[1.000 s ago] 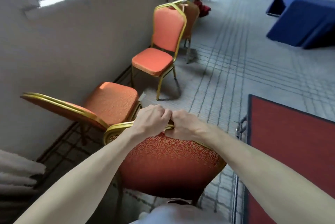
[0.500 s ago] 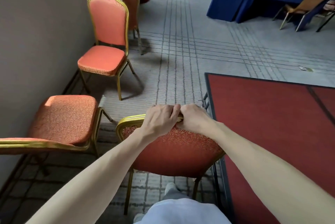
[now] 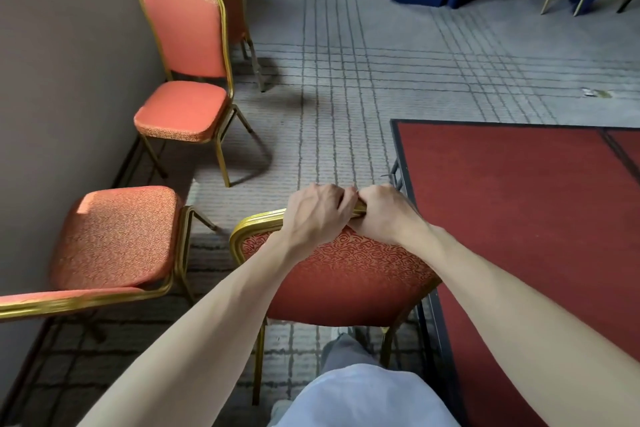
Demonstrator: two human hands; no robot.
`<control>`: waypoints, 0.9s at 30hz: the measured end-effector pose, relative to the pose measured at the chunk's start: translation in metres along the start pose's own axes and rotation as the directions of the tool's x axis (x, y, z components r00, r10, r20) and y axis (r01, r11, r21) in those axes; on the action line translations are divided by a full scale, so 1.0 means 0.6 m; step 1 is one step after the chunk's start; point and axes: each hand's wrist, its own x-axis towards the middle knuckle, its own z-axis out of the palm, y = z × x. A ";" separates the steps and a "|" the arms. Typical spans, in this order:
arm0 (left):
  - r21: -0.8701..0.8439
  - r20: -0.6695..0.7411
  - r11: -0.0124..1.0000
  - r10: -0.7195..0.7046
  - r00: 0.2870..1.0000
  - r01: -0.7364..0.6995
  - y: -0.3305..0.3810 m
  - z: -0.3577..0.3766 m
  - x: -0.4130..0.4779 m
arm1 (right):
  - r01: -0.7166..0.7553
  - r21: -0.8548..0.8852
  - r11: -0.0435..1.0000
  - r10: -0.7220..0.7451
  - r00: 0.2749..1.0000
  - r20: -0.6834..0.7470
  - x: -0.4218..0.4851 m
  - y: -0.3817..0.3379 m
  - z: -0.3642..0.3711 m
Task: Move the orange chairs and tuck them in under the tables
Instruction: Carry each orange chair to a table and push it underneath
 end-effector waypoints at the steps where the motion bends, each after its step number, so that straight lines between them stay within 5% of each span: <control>1: 0.002 -0.005 1.000 -0.012 1.000 0.012 0.002 0.002 0.012 | -0.002 0.007 1.000 0.002 1.000 -0.005 0.010 0.005 -0.006; 27: 0.069 -0.077 0.984 -0.160 0.984 0.165 -0.025 0.058 0.388 | 0.074 0.078 0.994 -0.073 0.997 -0.015 0.365 0.149 -0.109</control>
